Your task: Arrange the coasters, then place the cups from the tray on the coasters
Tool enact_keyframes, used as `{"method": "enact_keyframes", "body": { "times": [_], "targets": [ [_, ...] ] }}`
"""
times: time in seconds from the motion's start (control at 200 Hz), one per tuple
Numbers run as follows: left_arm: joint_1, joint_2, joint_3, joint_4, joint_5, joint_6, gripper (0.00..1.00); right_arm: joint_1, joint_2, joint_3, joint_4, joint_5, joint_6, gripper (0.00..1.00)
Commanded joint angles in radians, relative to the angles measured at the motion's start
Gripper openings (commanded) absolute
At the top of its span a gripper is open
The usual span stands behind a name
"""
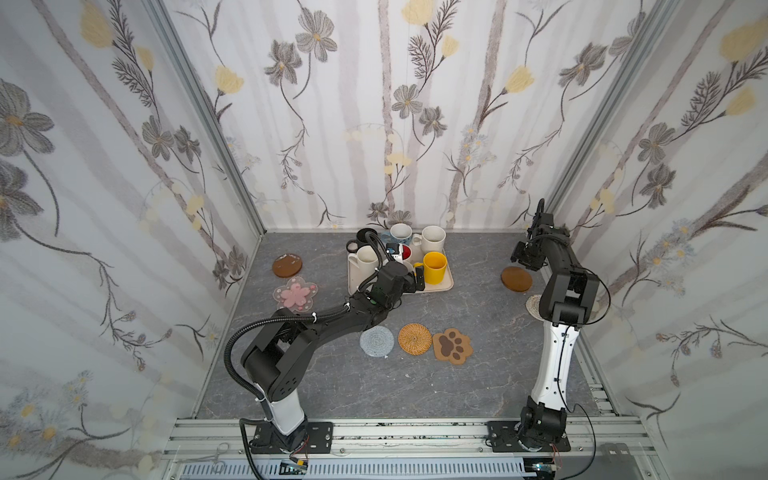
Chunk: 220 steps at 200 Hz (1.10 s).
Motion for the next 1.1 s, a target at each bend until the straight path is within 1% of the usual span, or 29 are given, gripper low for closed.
{"method": "enact_keyframes", "body": {
  "times": [0.0,0.2,0.375,0.485,0.689,0.814,1.094],
  "targets": [
    [0.000,0.012,0.002,0.018,-0.002,0.007,1.00,0.001,0.029,0.055,-0.063,-0.021,-0.011,0.55],
    [0.000,0.025,0.008,0.014,0.009,0.012,1.00,-0.002,0.045,0.074,-0.131,0.002,-0.007,0.54],
    [0.000,0.028,0.012,0.006,0.018,0.010,1.00,0.014,0.058,0.086,-0.179,0.069,0.003,0.60],
    [0.002,0.028,0.008,0.001,0.014,0.014,1.00,0.021,0.061,0.086,-0.197,0.079,0.000,0.64],
    [0.003,0.022,0.005,-0.004,0.010,0.019,1.00,0.027,0.063,0.081,-0.251,0.081,-0.005,0.65],
    [0.005,0.016,-0.001,-0.005,0.011,0.018,1.00,0.035,0.029,0.011,-0.232,0.074,-0.009,0.65],
    [0.005,0.000,-0.017,-0.005,0.011,0.013,1.00,0.057,-0.105,-0.261,-0.120,0.059,-0.015,0.66]
  ]
}}
